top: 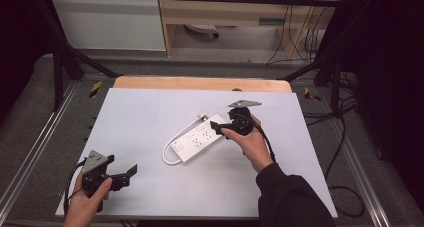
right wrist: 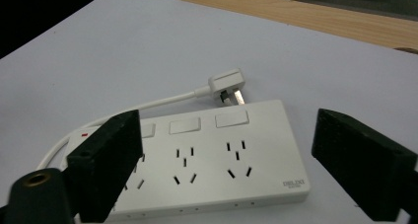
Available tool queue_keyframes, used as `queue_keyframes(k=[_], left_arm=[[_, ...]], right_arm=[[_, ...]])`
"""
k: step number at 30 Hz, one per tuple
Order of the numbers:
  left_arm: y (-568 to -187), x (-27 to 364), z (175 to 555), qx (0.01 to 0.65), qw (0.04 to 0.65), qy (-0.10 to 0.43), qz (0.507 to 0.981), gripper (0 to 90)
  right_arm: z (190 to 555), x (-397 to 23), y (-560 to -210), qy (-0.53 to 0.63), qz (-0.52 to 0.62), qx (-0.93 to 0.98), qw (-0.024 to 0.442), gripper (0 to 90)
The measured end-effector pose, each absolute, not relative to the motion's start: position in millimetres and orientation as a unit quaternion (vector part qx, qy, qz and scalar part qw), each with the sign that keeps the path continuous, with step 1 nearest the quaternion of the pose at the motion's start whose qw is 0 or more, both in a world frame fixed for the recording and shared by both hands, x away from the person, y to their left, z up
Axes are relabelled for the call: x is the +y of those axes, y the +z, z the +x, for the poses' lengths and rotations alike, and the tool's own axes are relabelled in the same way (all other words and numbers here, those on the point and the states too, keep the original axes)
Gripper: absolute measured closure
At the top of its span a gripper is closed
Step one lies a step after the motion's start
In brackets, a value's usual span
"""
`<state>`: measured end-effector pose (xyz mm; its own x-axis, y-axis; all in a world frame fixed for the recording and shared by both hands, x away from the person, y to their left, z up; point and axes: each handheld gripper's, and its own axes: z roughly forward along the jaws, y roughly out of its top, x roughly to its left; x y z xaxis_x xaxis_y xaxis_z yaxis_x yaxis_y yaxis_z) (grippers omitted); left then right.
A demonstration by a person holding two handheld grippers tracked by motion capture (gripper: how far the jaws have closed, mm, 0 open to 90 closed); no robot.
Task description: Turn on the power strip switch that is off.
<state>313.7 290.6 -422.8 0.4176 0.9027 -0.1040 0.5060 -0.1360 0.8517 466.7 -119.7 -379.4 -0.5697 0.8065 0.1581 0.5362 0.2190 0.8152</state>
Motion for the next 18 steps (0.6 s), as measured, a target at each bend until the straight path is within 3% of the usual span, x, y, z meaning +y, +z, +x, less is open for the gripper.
queue_keyframes(k=[5,18], left_arm=[[-424,291,314,0.492,0.437,0.225,0.718,7.1],[-426,293,314,0.502,0.435,0.223,0.713,6.9]], right_arm=[[459,-139,-372,0.452,0.45,0.753,0.157,6.1],[436,-191,-354,0.481,0.461,0.719,0.198,5.0]])
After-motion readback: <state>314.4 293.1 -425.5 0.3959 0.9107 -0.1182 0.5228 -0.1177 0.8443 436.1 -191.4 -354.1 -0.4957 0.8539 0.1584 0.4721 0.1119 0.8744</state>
